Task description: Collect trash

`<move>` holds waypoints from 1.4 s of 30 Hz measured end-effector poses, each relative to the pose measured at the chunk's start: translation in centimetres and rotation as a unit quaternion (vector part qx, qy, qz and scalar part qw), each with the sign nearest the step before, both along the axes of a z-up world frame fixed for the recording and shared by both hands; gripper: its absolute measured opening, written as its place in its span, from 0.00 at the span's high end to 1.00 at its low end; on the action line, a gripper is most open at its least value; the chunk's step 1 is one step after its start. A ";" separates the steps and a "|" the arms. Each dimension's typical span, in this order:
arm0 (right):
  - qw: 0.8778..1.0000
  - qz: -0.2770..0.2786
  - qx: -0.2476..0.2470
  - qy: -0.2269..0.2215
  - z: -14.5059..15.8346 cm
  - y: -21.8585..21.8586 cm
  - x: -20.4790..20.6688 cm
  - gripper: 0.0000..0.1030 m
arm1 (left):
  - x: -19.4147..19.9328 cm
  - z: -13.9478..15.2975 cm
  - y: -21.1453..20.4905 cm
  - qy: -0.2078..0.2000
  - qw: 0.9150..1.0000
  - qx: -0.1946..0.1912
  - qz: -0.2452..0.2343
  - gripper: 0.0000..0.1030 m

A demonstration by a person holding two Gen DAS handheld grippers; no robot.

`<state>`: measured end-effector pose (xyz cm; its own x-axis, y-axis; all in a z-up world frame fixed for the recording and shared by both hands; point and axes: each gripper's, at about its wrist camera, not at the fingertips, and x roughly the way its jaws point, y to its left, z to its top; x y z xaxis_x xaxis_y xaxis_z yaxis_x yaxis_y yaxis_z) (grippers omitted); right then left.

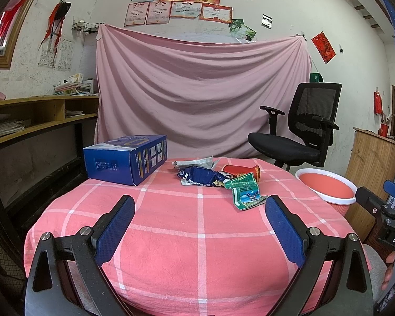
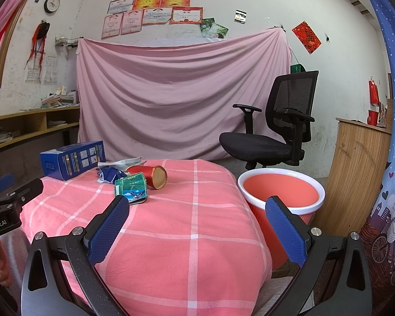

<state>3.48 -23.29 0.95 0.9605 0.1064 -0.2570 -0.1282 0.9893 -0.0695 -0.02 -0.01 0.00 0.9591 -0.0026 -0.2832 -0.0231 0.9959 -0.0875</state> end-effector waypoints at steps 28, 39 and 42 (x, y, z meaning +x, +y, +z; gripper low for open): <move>1.000 0.000 0.001 0.001 -0.1 -0.1 0.1 0.00 | -0.1 0.0 0.1 0.000 1.000 0.000 0.000 0.06; 1.000 0.000 0.002 0.003 0.0 -0.1 0.1 0.00 | -0.2 -0.1 0.0 0.001 1.000 0.001 0.000 0.06; 1.000 0.002 0.003 0.007 -0.3 -0.1 0.3 0.00 | 0.5 -0.7 -0.1 0.003 1.000 0.002 0.000 0.06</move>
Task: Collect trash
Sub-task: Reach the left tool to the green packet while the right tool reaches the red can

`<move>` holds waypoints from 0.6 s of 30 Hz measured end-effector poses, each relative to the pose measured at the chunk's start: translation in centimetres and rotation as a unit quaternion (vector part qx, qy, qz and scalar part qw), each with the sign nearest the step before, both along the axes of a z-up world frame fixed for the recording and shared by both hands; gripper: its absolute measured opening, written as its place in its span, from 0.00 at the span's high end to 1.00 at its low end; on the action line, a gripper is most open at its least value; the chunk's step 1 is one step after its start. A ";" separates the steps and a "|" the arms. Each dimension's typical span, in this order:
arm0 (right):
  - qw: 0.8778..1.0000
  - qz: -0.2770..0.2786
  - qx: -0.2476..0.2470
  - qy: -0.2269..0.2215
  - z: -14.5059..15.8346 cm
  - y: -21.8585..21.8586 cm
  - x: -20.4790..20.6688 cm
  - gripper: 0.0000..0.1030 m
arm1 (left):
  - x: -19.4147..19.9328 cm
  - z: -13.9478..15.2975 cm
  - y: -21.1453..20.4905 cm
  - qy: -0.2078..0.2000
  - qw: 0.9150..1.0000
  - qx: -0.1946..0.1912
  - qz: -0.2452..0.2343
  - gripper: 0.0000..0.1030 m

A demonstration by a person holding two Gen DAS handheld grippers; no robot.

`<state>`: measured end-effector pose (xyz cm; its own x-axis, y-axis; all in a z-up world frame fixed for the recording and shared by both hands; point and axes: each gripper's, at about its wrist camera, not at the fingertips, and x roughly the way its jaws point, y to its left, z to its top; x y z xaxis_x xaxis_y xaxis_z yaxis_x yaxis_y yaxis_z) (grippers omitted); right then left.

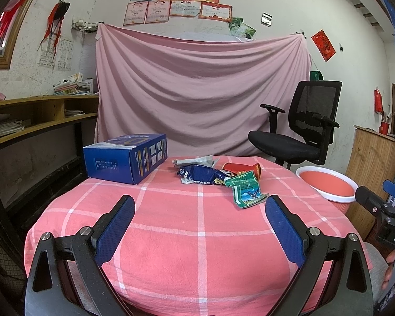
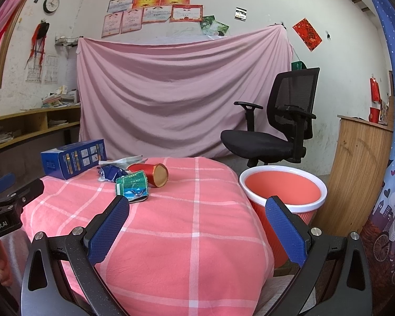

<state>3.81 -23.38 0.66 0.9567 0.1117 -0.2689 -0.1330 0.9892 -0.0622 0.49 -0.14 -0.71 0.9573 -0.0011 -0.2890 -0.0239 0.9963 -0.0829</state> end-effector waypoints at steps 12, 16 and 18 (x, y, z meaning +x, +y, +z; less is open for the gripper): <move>0.999 0.016 0.026 0.033 -0.3 -0.7 2.4 0.00 | 1.5 0.1 0.5 -0.003 0.998 0.027 0.052 0.06; 0.999 0.011 0.035 0.034 -0.1 -1.0 3.7 0.00 | 3.0 0.1 0.4 -0.010 0.997 0.043 0.055 0.06; 0.999 0.011 0.031 0.029 0.1 -1.1 4.3 0.00 | 4.1 0.1 0.4 -0.011 0.997 0.052 0.056 0.06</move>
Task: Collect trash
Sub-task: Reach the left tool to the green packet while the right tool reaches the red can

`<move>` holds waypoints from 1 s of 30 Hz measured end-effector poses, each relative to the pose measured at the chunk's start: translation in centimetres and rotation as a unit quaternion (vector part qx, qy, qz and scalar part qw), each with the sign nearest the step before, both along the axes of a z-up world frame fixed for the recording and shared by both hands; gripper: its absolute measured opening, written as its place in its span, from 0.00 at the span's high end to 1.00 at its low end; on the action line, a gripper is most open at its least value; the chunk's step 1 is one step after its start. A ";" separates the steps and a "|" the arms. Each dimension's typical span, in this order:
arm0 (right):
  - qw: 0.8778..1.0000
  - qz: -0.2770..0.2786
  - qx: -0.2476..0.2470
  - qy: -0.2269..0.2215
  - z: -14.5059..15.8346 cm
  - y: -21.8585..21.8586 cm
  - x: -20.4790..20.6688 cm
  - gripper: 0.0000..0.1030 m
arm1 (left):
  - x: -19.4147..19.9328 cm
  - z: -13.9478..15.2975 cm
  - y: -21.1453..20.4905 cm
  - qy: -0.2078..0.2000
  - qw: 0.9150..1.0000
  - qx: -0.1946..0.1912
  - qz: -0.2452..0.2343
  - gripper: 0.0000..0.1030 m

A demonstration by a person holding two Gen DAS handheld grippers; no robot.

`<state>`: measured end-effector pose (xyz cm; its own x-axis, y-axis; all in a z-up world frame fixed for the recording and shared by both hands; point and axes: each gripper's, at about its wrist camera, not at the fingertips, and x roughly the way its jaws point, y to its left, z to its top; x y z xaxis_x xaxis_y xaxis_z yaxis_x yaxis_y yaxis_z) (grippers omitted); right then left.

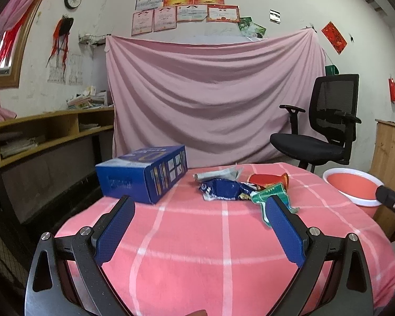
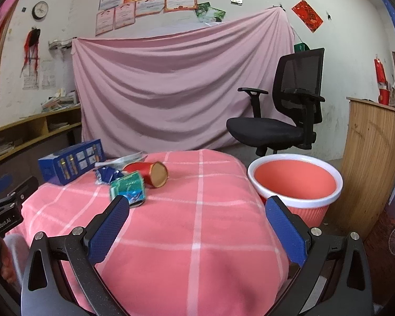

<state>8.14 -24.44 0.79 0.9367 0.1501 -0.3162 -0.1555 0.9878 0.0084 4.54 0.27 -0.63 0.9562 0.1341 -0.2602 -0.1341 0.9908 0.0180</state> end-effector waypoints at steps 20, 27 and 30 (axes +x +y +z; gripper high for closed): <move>0.994 0.088 -0.055 -0.033 2.3 2.1 11.4 0.00 | 8.7 0.8 0.7 -0.019 0.999 -0.011 -0.041 0.06; 0.994 0.094 -0.053 0.020 1.3 2.1 13.3 0.00 | 11.6 -1.0 -0.1 0.077 0.993 -0.035 -0.081 0.06; 0.993 0.098 -0.046 0.047 0.9 1.9 14.2 0.00 | 12.4 -1.6 -0.5 0.112 0.988 -0.046 -0.097 0.06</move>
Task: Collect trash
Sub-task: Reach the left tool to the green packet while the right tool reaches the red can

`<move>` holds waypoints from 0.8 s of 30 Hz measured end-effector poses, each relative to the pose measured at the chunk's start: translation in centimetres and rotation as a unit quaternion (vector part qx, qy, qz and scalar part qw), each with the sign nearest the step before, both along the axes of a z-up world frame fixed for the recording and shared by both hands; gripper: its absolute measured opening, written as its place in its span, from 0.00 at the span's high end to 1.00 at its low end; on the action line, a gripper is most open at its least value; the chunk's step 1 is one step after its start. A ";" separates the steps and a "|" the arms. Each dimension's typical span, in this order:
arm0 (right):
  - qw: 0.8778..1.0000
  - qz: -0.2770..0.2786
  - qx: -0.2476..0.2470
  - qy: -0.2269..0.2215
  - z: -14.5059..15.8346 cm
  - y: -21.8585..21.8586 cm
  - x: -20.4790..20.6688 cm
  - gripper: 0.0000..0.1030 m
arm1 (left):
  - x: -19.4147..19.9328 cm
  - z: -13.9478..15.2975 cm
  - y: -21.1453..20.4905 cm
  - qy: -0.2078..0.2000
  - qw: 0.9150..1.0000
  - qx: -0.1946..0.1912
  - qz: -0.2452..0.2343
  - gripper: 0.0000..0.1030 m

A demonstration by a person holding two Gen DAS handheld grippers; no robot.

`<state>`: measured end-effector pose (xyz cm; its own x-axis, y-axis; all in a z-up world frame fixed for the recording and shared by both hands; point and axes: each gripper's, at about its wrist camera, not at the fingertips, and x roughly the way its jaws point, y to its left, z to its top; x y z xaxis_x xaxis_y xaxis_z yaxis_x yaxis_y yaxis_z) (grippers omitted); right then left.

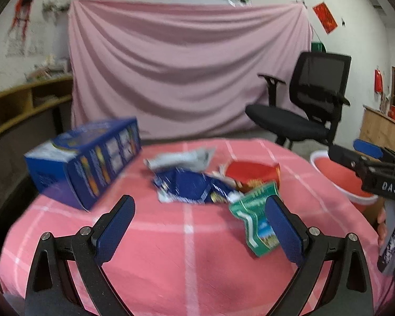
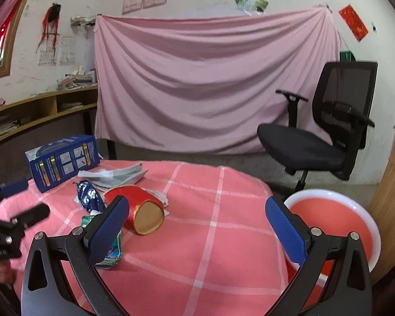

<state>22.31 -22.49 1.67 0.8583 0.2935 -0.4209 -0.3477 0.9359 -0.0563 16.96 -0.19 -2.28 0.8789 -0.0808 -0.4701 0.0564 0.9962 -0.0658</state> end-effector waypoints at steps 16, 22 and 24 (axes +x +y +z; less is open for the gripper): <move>0.989 0.038 -0.004 0.144 -3.0 0.5 4.3 0.06 | 3.9 -2.3 -1.0 0.151 0.978 -0.090 -0.110 0.80; 0.980 0.075 -0.022 0.183 -4.1 2.1 5.2 0.10 | 3.8 -1.3 0.0 0.150 0.976 -0.108 -0.118 0.97; 0.978 0.086 -0.020 0.191 -4.4 2.8 5.6 0.10 | 3.7 -1.3 0.0 0.139 0.978 -0.108 -0.114 0.99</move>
